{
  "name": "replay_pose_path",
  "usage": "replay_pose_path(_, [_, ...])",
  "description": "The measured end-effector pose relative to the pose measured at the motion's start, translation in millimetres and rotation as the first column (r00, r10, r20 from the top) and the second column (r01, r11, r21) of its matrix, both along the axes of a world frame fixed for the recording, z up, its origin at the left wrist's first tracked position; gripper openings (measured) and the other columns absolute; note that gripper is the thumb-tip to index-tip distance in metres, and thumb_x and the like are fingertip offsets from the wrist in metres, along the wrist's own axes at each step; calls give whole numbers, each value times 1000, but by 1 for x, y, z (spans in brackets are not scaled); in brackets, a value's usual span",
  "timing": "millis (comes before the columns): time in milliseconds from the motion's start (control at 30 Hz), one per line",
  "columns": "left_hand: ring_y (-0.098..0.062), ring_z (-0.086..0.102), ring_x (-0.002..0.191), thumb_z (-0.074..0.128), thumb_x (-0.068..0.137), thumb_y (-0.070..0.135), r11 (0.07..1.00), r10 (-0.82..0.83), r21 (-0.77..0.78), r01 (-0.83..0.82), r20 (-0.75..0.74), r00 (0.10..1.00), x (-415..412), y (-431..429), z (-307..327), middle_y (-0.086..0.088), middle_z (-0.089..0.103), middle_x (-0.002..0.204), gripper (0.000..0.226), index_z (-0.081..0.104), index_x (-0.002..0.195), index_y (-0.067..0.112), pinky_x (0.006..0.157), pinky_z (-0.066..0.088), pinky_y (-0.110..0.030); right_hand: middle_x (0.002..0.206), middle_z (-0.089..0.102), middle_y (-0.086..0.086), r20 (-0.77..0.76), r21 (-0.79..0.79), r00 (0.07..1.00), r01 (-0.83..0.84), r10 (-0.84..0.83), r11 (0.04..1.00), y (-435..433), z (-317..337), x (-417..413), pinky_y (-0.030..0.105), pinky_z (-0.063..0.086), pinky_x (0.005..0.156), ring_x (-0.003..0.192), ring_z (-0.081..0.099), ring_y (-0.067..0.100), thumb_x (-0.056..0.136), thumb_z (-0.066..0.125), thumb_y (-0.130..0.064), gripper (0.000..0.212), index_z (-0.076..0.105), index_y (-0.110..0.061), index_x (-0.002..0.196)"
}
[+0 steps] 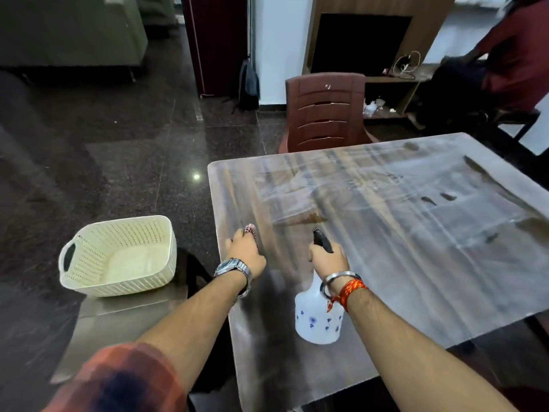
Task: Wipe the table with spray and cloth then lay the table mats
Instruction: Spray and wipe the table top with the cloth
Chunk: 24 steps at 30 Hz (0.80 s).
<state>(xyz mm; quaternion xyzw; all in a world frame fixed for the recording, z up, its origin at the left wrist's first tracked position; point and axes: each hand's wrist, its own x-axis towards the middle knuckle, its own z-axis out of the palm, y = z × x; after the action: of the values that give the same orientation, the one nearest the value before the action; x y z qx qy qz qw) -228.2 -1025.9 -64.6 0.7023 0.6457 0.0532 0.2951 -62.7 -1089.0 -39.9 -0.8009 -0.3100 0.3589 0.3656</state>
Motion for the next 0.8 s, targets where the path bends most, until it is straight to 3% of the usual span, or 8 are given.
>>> replay_pose_path(133, [-36, 35, 125, 53, 74, 16, 999, 18, -35, -21, -77, 997, 24, -16, 5, -2, 32, 145, 76, 29, 146, 17, 106, 36, -45, 74, 60, 11, 9, 3, 1000, -15, 15, 1000, 0, 5, 40, 38, 47, 67, 68, 54, 32, 77, 53, -18, 11, 55, -17, 67])
replay_pose_path(267, [-34, 33, 130, 53, 72, 18, 999, 14, -44, -21, -140, 990, 35, -16, 7, 0, 26, 150, 82, 24, 149, 19, 106, 36, -51, 74, 60, 15, 48, -47, 997, -65, 67, 997, 3, 9, 64, 33, 43, 67, 71, 52, 35, 78, 54, -14, 13, 58, -7, 68])
replay_pose_path(367, [-34, 34, 127, 54, 73, 17, 998, 19, -51, -27, -160, 987, 41, -15, 7, 1, 26, 149, 77, 29, 146, 16, 105, 37, -50, 81, 65, 18, 46, -10, 996, -73, 73, 997, 6, 5, 71, 38, 53, 73, 75, 61, 38, 71, 53, -24, 20, 63, -8, 75])
replay_pose_path(500, [-33, 33, 126, 55, 75, 15, 999, 0, -48, -9, -168, 986, 49, -11, 5, 0, 24, 151, 79, 25, 148, 12, 104, 38, -40, 89, 62, 12, -1, 0, 985, -175, 175, 985, 12, 0, 68, 49, 56, 84, 84, 61, 35, 86, 56, -23, 11, 61, -14, 89])
replay_pose_path(600, [-33, 33, 125, 55, 76, 12, 999, 6, -40, -12, -152, 988, 53, -6, 2, 0, 24, 151, 80, 23, 149, 12, 100, 39, -35, 83, 60, 10, 18, -4, 976, -216, 217, 976, 19, 12, 60, 36, 55, 71, 72, 58, 26, 86, 57, -21, 15, 63, -9, 93])
replay_pose_path(700, [-33, 33, 123, 55, 76, 11, 1000, 25, -3, -26, -134, 991, 51, 1, 3, 2, 22, 153, 78, 26, 149, 11, 101, 39, -32, 77, 59, 10, 68, -26, 968, -238, 240, 971, 33, 23, 53, 22, 38, 50, 60, 52, 19, 85, 56, -18, 15, 64, -5, 85])
replay_pose_path(767, [-32, 31, 123, 54, 77, 9, 999, 37, 19, -35, -136, 990, 49, 7, 5, 3, 19, 155, 79, 24, 149, 11, 99, 39, -31, 78, 60, 10, 13, -12, 972, -234, 234, 972, 44, 26, 46, 20, 48, 44, 63, 59, 23, 83, 55, -15, 12, 62, -6, 83])
replay_pose_path(800, [-31, 30, 123, 53, 77, 7, 999, 41, 28, -37, -142, 989, 48, 9, 5, 4, 15, 156, 79, 22, 150, 12, 98, 41, -31, 82, 59, 10, -30, -4, 973, -230, 229, 973, 48, 26, 42, 25, 56, 47, 68, 61, 25, 83, 54, -15, 13, 62, -6, 87])
